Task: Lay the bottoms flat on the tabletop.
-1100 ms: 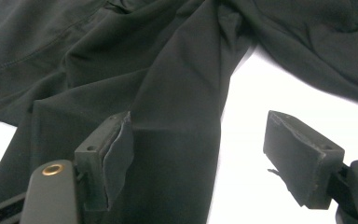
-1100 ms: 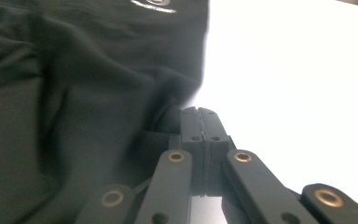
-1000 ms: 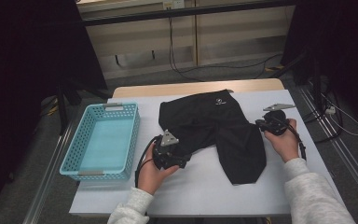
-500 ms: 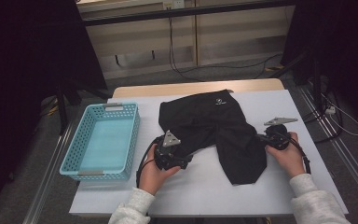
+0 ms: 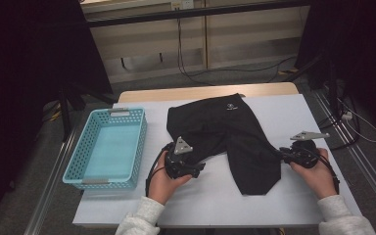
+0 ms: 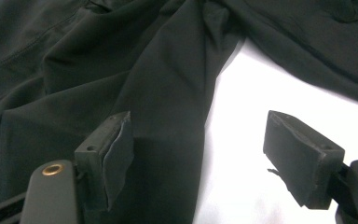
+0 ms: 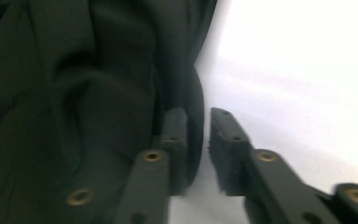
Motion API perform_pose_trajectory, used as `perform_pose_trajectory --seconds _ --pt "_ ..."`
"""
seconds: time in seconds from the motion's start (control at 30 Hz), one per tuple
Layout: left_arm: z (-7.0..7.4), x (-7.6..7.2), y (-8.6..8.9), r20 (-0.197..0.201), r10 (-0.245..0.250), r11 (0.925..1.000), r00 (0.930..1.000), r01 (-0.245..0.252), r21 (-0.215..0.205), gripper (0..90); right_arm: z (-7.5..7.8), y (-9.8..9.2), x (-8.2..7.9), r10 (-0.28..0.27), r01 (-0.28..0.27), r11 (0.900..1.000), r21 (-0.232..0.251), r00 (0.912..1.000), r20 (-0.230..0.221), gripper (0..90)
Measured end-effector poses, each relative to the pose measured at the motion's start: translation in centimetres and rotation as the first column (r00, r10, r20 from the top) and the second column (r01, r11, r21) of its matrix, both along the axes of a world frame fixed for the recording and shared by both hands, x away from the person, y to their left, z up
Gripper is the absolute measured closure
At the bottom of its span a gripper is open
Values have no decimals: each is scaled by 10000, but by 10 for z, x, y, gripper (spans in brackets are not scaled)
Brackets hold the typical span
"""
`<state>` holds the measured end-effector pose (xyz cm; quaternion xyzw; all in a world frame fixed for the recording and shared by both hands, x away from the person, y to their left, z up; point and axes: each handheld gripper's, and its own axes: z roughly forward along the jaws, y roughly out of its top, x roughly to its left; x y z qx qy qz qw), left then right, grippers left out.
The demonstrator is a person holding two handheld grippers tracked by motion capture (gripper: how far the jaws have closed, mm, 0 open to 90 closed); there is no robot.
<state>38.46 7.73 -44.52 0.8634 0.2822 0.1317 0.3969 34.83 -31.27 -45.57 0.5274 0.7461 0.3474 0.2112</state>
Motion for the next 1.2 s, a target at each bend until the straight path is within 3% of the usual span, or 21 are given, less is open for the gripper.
perform_pose_trajectory --seconds 0.07,0.17,0.23,0.3,0.33,0.37,0.4,0.43,0.47,0.5,0.63,0.73,0.83,0.93,0.97,1.17,1.2 --pt "-1 0 0 -33 16 10000 10000 -16 -38 244 0 6 4 139 -139 9997 -185 9999 2 686" --pt "-1 0 1 -35 11 10000 10000 -11 -24 244 -2 9 8 268 -270 9994 -204 9996 -98 691" --pt "-2 0 1 -33 -12 10000 10000 12 -41 244 -7 12 14 301 -306 9988 -375 9995 -120 754" --pt "-1 -1 0 -25 -41 10000 10000 41 -73 245 -10 12 20 377 -375 9989 -290 9993 76 877" --pt "-1 -1 -1 2 -45 9999 10000 45 -89 245 -9 12 22 421 -421 9988 -259 9991 -3 887" --pt "-1 -2 -1 -36 -69 9999 10000 69 -102 244 -8 11 24 374 -364 9981 -505 9991 195 889" --pt "0 -2 -1 -35 -93 9999 10000 93 -105 246 -6 5 26 -209 243 9985 -487 9975 679 887" --pt "0 -2 -1 -40 -101 9999 9999 101 -114 246 -6 5 26 -209 243 9985 -487 9975 679 887" --pt "-1 -2 -1 -52 -100 9999 9999 99 -128 246 -5 2 25 -454 475 9986 -248 9958 795 872" --pt "-1 -1 -1 -43 -92 9999 9999 92 -117 246 -5 1 24 -493 522 9981 -319 9952 845 854" --pt "0 -1 0 -15 -101 9999 9999 101 -89 245 0 5 14 -354 464 9937 -1024 9936 1068 637" --pt "1 -2 0 -6 -111 9999 9999 110 -118 242 10 10 2 50 69 9960 -888 9910 1335 530" --pt "2 -2 -1 -17 -165 9998 9999 164 -145 238 13 15 -5 418 -341 9979 -555 9888 1435 475" --pt "4 -3 -2 15 -223 9996 9997 224 -147 232 15 30 -18 1202 -1152 9923 -445 9836 1348 432" --pt "4 -3 -2 13 -222 9996 9998 222 -161 232 15 30 -18 1202 -1152 9923 -445 9836 1348 432" --pt "5 -2 -2 -3 -245 9995 9997 245 -180 219 10 56 -37 2385 -2346 9709 -482 9651 1082 436" --pt "5 -2 -2 -8 -240 9995 9997 240 -184 216 9 64 -41 2803 -2771 9598 -443 9548 986 462"
